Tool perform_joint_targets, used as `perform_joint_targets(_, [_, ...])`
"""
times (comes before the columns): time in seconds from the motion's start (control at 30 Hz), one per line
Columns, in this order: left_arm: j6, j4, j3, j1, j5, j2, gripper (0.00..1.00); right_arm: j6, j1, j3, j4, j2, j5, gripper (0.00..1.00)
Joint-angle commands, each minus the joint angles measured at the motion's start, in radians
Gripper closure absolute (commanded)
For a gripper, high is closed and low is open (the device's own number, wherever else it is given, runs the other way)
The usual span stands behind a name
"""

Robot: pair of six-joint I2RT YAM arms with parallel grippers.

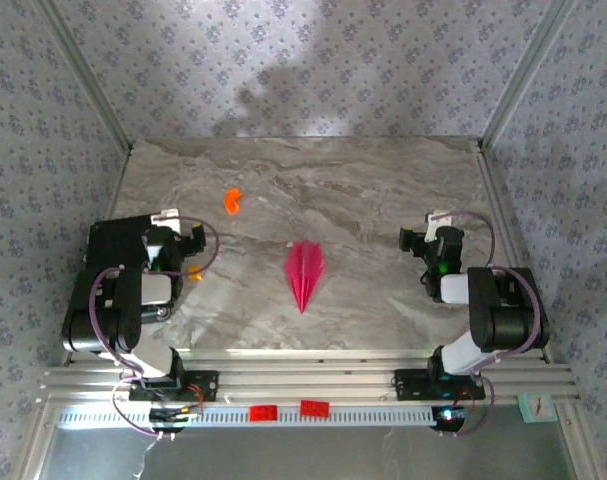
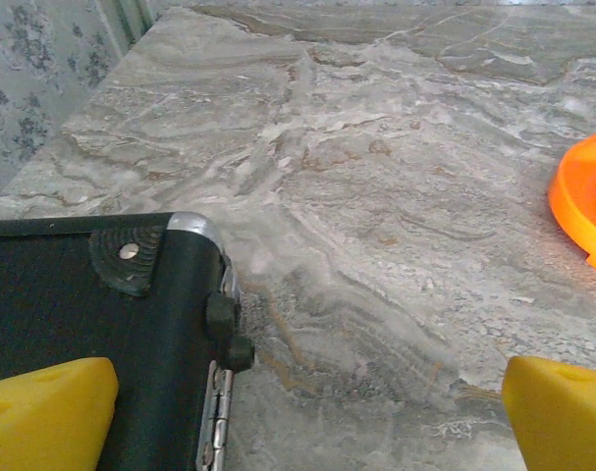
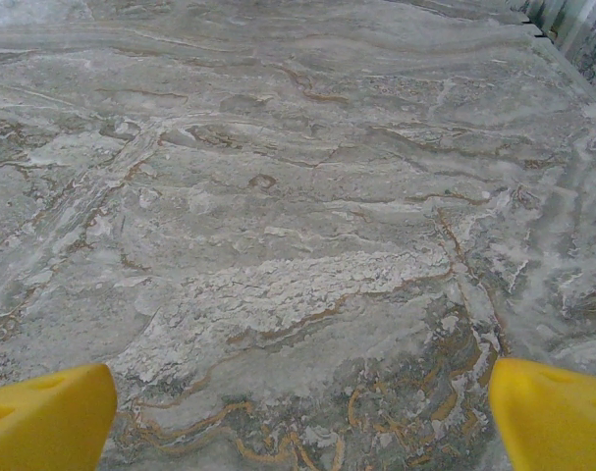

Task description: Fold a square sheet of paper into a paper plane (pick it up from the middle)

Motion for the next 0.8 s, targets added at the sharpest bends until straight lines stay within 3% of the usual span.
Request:
perform_joint_targets(0.0, [0.007, -0.005, 0.021, 0.001, 0.058, 0.007, 0.00, -0.010, 0.002, 0.004, 0.028, 0.001, 0.017, 0.01])
perform_joint_targets(0.77, [0.008, -0.008, 0.021, 0.001, 0.064, 0.006, 0.00, -0.009, 0.001, 0.008, 0.025, 0.001, 0.016, 0.01])
